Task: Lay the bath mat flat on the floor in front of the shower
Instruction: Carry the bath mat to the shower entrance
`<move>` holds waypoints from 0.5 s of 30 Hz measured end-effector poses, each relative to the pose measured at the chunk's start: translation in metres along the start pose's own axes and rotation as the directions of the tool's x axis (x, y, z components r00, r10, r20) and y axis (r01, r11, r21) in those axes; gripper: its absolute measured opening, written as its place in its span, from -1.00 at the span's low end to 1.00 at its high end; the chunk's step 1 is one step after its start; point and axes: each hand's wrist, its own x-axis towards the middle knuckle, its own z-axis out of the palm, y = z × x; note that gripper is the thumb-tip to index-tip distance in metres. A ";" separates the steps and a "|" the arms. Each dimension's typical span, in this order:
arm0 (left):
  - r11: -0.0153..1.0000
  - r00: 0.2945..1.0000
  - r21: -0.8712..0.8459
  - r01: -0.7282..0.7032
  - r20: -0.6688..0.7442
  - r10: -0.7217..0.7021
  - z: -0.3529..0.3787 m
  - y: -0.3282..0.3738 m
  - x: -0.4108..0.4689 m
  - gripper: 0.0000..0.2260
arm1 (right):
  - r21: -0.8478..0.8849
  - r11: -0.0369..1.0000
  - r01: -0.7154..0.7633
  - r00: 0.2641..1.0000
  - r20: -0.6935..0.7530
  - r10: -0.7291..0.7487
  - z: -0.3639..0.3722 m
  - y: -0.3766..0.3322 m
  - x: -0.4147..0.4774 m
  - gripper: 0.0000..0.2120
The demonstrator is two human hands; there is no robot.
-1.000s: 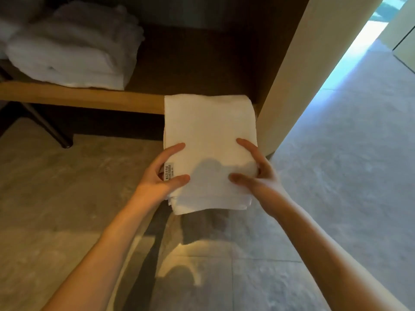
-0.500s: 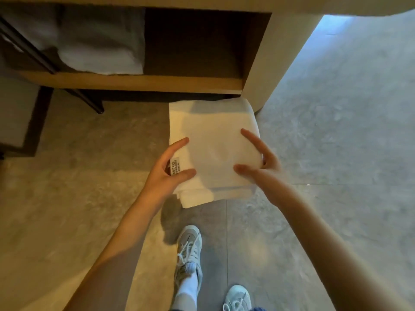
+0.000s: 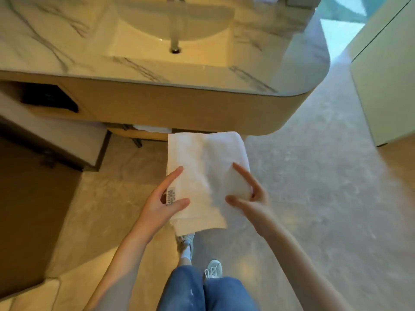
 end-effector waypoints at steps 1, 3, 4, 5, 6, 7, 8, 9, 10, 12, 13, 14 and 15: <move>1.000 1.000 0.010 -0.025 0.006 0.025 0.000 0.018 -0.009 -0.34 | -0.004 1.000 0.014 1.000 -0.008 -0.014 -0.001 -0.018 -0.010 -0.26; 0.999 0.999 0.022 -0.047 0.009 0.047 0.000 0.050 -0.024 -0.34 | -0.004 0.999 0.033 0.999 -0.012 -0.033 -0.002 -0.050 -0.027 -0.26; 0.998 0.998 0.026 -0.060 0.009 0.059 -0.002 0.065 -0.028 -0.34 | 0.008 0.999 0.048 0.999 -0.008 -0.048 -0.002 -0.067 -0.033 -0.27; 0.996 0.997 0.037 -0.080 0.013 0.079 -0.005 0.079 -0.030 -0.34 | 0.014 0.998 0.068 0.998 -0.008 -0.068 -0.002 -0.083 -0.036 -0.27; 0.993 0.994 0.056 -0.105 0.024 0.103 -0.008 0.093 -0.031 -0.34 | 0.013 0.996 0.088 0.996 -0.012 -0.088 0.000 -0.097 -0.037 -0.26; 0.988 0.991 0.076 -0.135 0.034 0.133 -0.012 0.106 -0.030 -0.35 | 0.004 0.994 0.109 0.994 -0.017 -0.108 0.001 -0.110 -0.038 -0.26; 0.980 0.985 0.101 -0.169 0.040 0.166 -0.016 0.119 -0.028 -0.35 | -0.006 0.991 0.133 0.991 -0.021 -0.133 0.002 -0.122 -0.037 -0.25; 0.970 0.979 0.132 -0.204 0.048 0.199 -0.020 0.131 -0.024 -0.36 | -0.010 0.987 0.157 0.987 -0.026 -0.158 0.004 -0.134 -0.035 -0.25; 0.958 0.972 0.160 -0.236 0.057 0.230 -0.023 0.143 -0.021 -0.36 | -0.010 0.984 0.181 0.983 -0.037 -0.181 0.006 -0.145 -0.033 -0.25; 0.944 0.959 0.171 -0.282 0.068 0.275 -0.030 0.164 -0.013 -0.36 | -0.010 0.972 0.235 0.970 -0.054 -0.236 0.009 -0.165 -0.028 -0.25; 0.942 0.955 0.155 -0.296 0.075 0.287 -0.033 0.173 -0.008 -0.36 | -0.003 0.964 0.264 0.963 -0.054 -0.264 0.011 -0.174 -0.025 -0.25; 0.941 0.950 0.133 -0.310 0.087 0.301 -0.037 0.180 -0.004 -0.36 | 0.004 0.957 0.290 0.956 -0.052 -0.289 0.014 -0.181 -0.023 -0.25; 0.940 0.944 0.110 -0.324 0.099 0.314 -0.040 0.186 0.000 -0.36 | 0.005 0.951 0.310 0.950 -0.050 -0.309 0.016 -0.188 -0.020 -0.26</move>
